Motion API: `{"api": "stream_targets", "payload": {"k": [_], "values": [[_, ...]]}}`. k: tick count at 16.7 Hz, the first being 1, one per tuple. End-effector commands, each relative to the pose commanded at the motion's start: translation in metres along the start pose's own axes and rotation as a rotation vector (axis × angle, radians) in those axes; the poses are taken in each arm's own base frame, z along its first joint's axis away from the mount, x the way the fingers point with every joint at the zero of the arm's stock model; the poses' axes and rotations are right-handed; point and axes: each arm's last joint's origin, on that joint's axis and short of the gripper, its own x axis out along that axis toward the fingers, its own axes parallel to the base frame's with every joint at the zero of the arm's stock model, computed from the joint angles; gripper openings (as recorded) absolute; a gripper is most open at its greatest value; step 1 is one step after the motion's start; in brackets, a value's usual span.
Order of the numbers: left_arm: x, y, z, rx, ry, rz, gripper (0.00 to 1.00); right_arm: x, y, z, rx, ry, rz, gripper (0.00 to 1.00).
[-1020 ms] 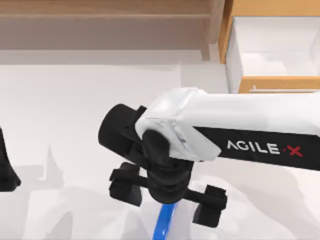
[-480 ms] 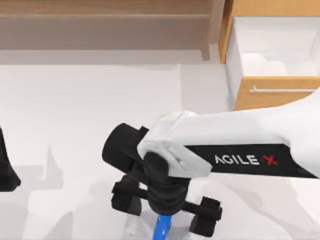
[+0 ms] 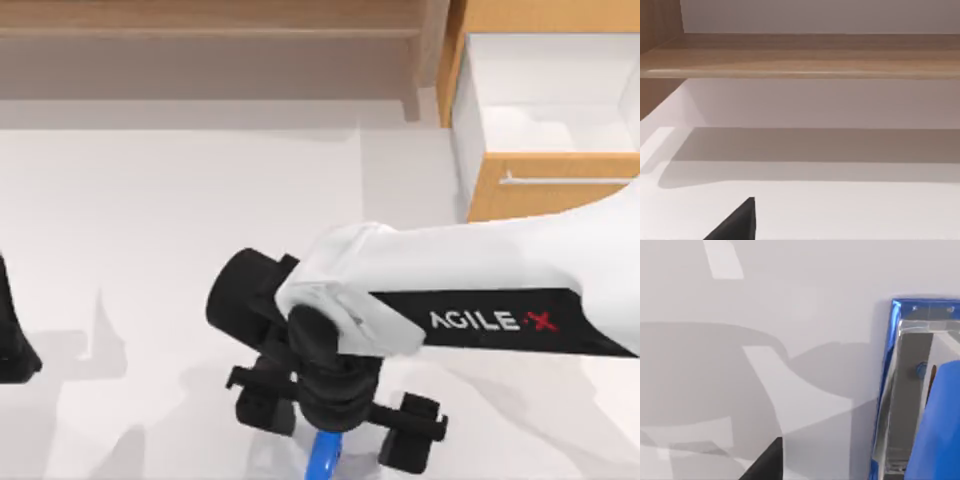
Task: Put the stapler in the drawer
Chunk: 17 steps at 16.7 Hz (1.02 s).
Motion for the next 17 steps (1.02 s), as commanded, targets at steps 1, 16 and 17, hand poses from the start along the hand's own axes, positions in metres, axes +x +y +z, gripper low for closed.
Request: {"api": "stream_targets", "payload": {"k": [1,16,17], "values": [[0.0,0.0,0.0,0.0,0.0,0.0,1.0,0.0,0.0,0.0,0.0,0.0,0.0,0.55],[0.0,0.0,0.0,0.0,0.0,0.0,1.0,0.0,0.0,0.0,0.0,0.0,0.0,0.0],[0.0,0.0,0.0,0.0,0.0,0.0,1.0,-0.0063,-0.0025,0.0004,-0.007,-0.004,-0.003,0.0]]}}
